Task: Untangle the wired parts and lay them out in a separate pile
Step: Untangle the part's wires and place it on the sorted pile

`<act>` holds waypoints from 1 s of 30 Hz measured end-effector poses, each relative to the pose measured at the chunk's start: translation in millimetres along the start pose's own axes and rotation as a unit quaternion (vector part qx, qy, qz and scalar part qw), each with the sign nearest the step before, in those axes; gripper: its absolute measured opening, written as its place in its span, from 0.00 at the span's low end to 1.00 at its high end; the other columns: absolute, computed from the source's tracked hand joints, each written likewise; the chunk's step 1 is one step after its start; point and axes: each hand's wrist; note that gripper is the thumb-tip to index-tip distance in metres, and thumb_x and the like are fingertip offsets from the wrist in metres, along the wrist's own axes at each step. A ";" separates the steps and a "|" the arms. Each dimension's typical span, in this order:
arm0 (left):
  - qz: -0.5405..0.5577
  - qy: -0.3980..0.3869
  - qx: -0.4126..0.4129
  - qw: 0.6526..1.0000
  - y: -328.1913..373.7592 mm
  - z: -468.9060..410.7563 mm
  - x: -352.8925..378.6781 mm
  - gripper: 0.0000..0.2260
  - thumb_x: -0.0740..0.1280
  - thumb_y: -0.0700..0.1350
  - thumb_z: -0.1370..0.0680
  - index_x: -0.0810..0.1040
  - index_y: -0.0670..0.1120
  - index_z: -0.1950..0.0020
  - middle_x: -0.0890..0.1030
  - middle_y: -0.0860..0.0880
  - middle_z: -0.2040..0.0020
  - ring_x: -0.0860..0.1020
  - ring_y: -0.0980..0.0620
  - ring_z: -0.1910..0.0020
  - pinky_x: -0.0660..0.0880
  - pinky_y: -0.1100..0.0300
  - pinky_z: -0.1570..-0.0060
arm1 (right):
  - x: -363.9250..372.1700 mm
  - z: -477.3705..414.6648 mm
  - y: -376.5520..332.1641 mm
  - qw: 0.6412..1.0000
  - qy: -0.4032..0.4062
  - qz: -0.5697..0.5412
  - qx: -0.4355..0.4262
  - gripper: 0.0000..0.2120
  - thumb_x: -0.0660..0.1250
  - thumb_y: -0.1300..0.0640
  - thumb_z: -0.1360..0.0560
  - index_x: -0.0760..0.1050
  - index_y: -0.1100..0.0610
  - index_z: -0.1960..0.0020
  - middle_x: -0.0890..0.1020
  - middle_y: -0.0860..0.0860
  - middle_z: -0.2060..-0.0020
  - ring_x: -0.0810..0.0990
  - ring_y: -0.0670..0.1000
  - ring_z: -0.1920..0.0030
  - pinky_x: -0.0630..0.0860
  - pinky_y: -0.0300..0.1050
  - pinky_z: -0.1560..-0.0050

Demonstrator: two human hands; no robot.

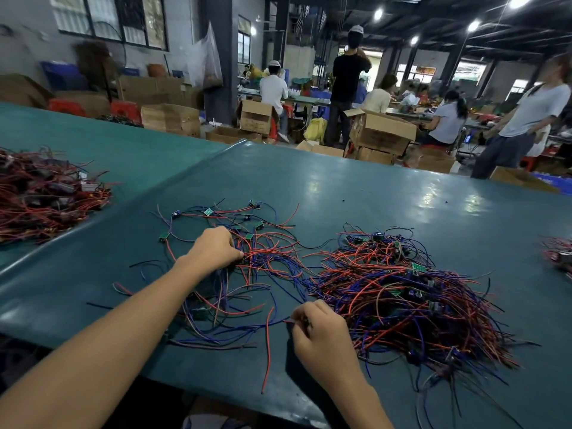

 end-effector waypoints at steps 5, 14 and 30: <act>-0.004 0.019 0.013 1.000 3.6 1.8 -9.6 0.10 0.74 0.49 0.23 0.87 0.43 0.54 0.86 0.42 0.56 0.83 0.44 0.54 0.79 0.55 0.54 | -1.2 1.3 -2.5 1.000 0.010 -0.006 0.006 0.04 0.69 0.64 0.27 0.80 0.58 0.53 0.78 0.49 0.57 0.77 0.50 0.57 0.74 0.45 0.54; 0.183 0.058 0.042 0.981 22.6 0.5 -46.0 0.03 0.74 0.45 0.24 0.85 0.47 0.51 0.85 0.48 0.54 0.82 0.49 0.52 0.73 0.60 0.54 | -0.4 3.3 -0.6 0.999 0.037 -0.028 0.005 0.05 0.70 0.64 0.26 0.81 0.58 0.50 0.79 0.48 0.54 0.78 0.48 0.56 0.76 0.46 0.53; 0.711 -0.353 0.022 0.608 53.6 58.5 23.0 0.23 0.72 0.31 0.31 0.77 0.29 0.36 0.82 0.36 0.48 0.85 0.45 0.52 0.83 0.56 0.51 | -36.3 -39.1 -38.3 0.882 0.134 -0.436 0.114 0.11 0.68 0.54 0.19 0.82 0.61 0.54 0.74 0.53 0.75 0.68 0.50 0.79 0.65 0.40 0.78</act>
Point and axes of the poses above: each hand's wrist, its own z-axis away from the middle knuckle, its own x-axis out of the palm, y = z × x
